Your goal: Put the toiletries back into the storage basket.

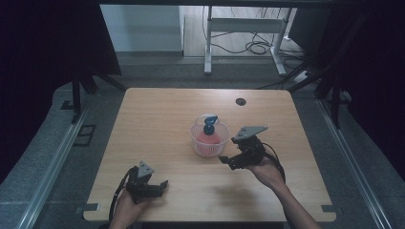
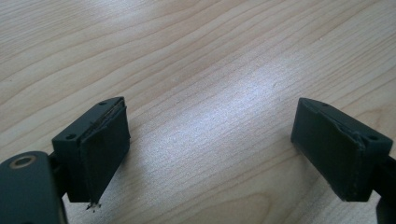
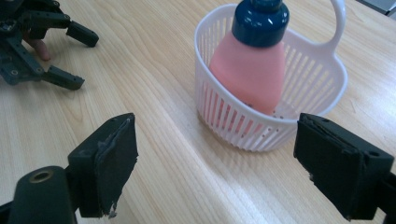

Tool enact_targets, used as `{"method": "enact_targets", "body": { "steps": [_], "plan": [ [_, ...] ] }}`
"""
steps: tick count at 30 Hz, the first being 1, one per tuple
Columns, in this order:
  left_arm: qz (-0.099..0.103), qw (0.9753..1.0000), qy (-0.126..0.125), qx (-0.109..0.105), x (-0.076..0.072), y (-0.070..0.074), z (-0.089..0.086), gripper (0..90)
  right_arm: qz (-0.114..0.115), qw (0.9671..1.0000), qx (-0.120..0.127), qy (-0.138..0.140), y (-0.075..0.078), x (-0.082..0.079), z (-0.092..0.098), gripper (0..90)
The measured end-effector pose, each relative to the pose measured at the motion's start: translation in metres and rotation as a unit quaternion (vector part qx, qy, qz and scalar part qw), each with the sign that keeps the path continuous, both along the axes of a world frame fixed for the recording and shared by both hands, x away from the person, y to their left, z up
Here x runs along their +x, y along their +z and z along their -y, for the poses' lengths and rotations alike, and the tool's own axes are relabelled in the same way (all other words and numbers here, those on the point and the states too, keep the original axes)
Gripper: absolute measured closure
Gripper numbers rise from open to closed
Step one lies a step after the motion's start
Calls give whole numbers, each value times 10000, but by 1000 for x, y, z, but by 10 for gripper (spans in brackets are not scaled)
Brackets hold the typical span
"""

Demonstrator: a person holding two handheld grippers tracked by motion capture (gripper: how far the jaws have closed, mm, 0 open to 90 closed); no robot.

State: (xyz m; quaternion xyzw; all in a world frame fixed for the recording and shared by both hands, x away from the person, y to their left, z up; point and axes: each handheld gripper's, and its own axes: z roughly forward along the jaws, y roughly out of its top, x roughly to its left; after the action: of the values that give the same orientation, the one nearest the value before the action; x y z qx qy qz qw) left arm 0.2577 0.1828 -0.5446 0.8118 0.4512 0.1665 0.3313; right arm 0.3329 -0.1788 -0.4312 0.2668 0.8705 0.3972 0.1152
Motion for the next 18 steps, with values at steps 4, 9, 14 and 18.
{"method": "enact_targets", "body": {
  "steps": [4, 9, 14, 18],
  "plan": [
    [6, 10000, 15, -18, 0, 0, 0, 113, -8, 10000, 5, -20, -3, -3, 5, 128],
    [6, 10000, 16, -14, 0, 0, 0, 113, -23, 10000, 14, -92, -6, -7, 13, 117],
    [5, 10000, 16, -12, 0, 0, 0, 113, -40, 9999, -11, -146, -9, -10, 19, 83],
    [5, 10000, 17, -15, 0, 0, 0, 114, -26, 9997, -117, -191, -12, -14, 24, 58]
  ]
}}
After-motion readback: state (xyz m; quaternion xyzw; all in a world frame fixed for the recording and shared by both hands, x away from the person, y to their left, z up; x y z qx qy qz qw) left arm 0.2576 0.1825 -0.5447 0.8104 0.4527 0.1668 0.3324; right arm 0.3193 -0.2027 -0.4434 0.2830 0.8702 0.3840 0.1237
